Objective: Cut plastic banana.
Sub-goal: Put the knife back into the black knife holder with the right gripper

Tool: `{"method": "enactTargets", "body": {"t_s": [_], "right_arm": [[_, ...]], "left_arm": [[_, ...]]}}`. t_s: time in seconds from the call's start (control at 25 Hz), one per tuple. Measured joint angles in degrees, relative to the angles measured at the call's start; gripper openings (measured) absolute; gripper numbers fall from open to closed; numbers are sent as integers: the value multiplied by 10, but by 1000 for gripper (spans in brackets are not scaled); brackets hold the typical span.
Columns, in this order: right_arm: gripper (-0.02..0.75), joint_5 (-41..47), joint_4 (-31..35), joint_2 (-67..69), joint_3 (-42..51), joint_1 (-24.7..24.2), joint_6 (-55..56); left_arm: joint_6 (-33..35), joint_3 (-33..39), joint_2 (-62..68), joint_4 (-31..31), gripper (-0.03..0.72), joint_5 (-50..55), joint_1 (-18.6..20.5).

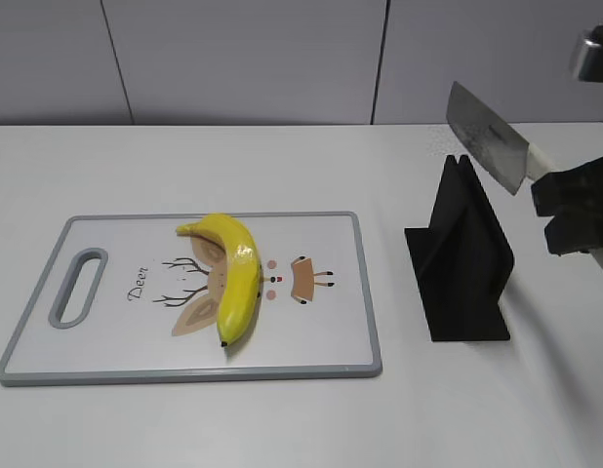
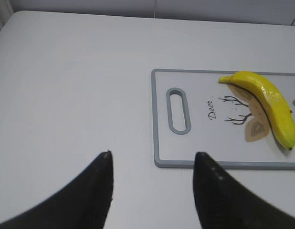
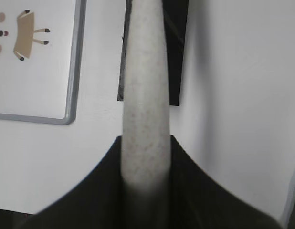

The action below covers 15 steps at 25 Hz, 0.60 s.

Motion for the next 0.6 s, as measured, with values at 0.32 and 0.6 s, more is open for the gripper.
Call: {"method": "enactTargets", "body": {"t_s": [0.32, 0.6], "right_arm": [[162, -29, -22, 52, 0, 0, 13], [162, -39, -24, 58, 0, 0, 15]], "left_arm": [[0, 0, -18, 0, 471, 0, 1], [0, 0, -18, 0, 420, 0, 1]]}}
